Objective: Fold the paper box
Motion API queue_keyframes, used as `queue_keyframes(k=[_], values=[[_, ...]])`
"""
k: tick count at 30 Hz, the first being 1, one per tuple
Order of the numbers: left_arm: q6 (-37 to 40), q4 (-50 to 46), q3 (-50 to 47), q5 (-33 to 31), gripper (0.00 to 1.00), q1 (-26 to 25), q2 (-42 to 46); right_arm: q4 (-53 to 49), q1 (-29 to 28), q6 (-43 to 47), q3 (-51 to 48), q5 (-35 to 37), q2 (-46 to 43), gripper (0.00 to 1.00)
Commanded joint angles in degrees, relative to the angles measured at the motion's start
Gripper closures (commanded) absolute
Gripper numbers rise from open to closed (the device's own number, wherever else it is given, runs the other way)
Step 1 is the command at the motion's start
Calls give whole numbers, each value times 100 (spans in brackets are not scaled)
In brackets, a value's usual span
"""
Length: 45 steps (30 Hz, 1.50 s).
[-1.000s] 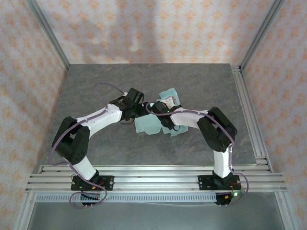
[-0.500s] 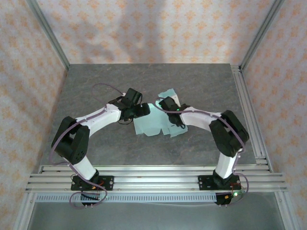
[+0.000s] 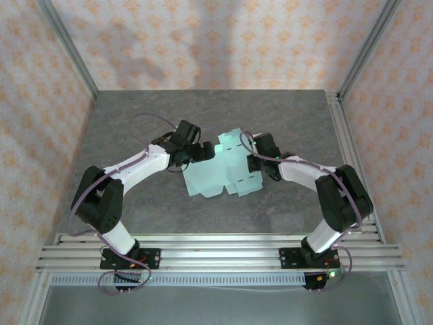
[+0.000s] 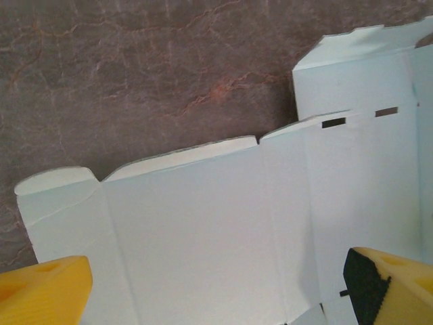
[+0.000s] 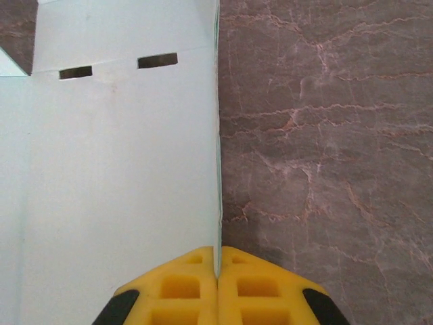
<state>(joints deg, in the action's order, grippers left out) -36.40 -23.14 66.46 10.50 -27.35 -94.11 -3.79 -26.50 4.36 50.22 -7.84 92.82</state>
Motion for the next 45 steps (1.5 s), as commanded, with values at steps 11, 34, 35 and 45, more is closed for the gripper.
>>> queue_keyframes(k=[11,34,35,45], values=[[177,-223,1133,159,3,11,-235,739,-70,485,-209,-702,-350,100],[759,-2999,6200,1547,1,-113,-3328,1301,-606,1500,-332,-542,-211,100],[781,-3053,6221,1572,2,-113,-3384,1320,-606,1485,-328,-505,-208,100],[908,-3034,5635,2058,2,-235,-3345,1185,-606,1541,-132,-416,-96,100]])
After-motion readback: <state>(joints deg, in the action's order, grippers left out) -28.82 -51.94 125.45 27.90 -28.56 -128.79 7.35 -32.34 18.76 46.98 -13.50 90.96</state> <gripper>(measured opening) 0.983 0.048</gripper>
